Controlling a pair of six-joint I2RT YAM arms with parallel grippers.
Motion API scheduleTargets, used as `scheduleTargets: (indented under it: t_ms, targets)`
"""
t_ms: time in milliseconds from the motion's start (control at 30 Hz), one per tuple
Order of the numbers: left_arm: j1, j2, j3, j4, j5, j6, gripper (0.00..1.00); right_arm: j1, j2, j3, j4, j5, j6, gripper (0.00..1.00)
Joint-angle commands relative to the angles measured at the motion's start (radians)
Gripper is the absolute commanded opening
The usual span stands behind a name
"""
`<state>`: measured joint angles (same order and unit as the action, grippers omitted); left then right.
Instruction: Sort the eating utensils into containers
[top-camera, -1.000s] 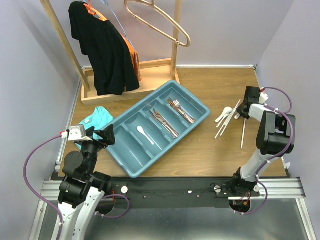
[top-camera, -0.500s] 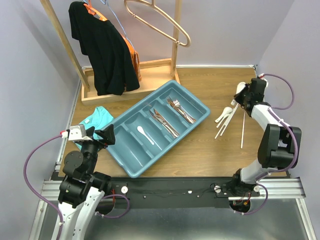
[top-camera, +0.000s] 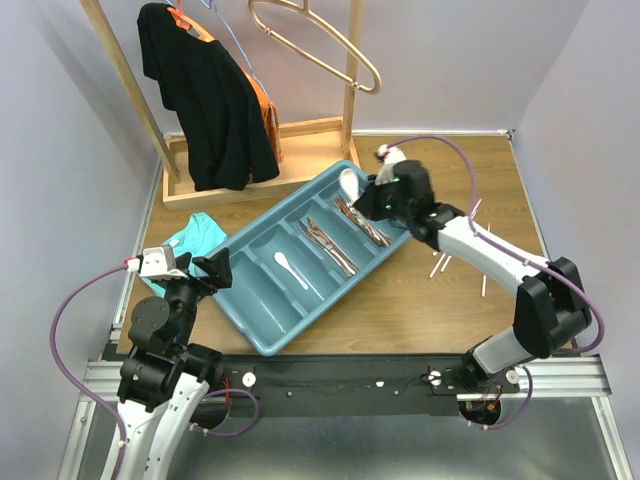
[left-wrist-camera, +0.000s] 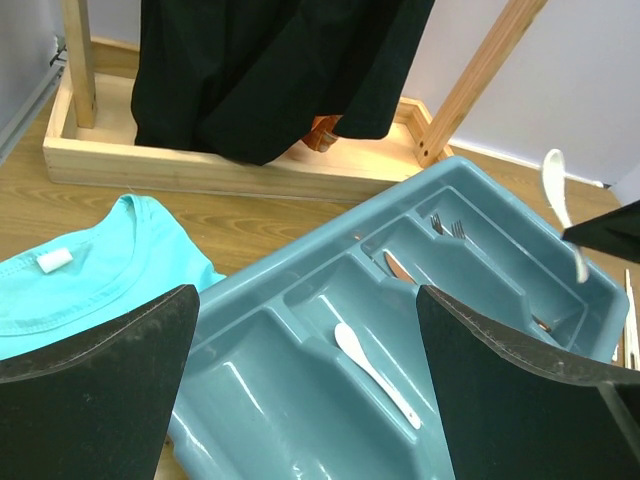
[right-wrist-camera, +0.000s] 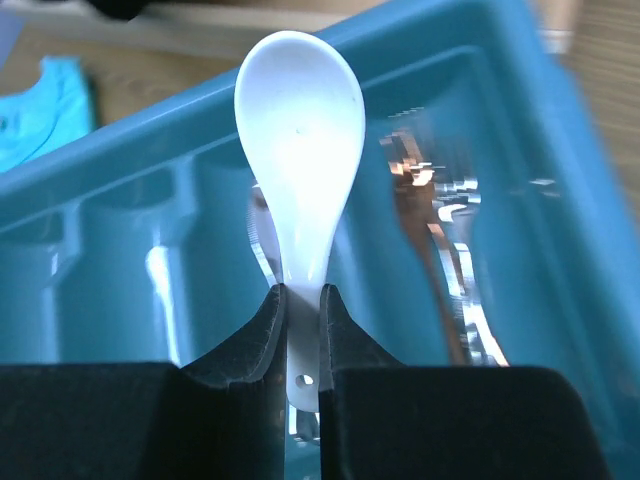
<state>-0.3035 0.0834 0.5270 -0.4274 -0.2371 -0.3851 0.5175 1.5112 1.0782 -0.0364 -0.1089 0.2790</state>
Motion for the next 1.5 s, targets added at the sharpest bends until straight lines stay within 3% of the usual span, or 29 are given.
scheduleTargets:
  t_ms: [0,300,633,733,767,867,967,1033,1167,1300,1467]
  targets:
    - [0.000,0.019,0.004,0.012,0.021,0.015,0.99,0.177,0.070,0.081,-0.037,-0.005,-0.058,0.01]
    - [0.001,0.032,0.005,0.009,0.027,0.015,0.99,0.389,0.279,0.187,-0.074,-0.005,-0.067,0.01]
    - [0.001,0.042,0.004,0.012,0.036,0.015,0.99,0.424,0.417,0.227,-0.111,0.034,-0.028,0.11]
    - [0.003,0.046,0.005,0.013,0.036,0.015,0.99,0.429,0.414,0.226,-0.114,0.023,-0.029,0.23]
    - [0.003,0.046,0.005,0.013,0.035,0.015,0.99,0.429,0.400,0.226,-0.117,0.025,-0.027,0.35]
    - [0.003,0.044,0.005,0.012,0.033,0.015,0.99,0.427,0.354,0.227,-0.120,0.046,-0.027,0.50]
    - [0.003,0.047,0.004,0.013,0.033,0.014,0.99,0.429,0.305,0.226,-0.123,0.084,-0.023,0.61]
    - [0.003,0.046,0.005,0.010,0.035,0.015,0.99,0.431,0.253,0.224,-0.123,0.173,-0.023,0.62]
    - [0.003,0.042,0.005,0.009,0.032,0.015,0.99,0.403,0.176,0.221,-0.155,0.392,-0.011,0.65]
    - [0.001,0.041,0.004,0.010,0.032,0.015,0.99,0.272,0.101,0.177,-0.201,0.596,0.048,0.65]
    - [0.003,0.035,0.005,0.010,0.032,0.015,0.99,0.076,-0.023,0.051,-0.169,0.629,0.126,0.65]
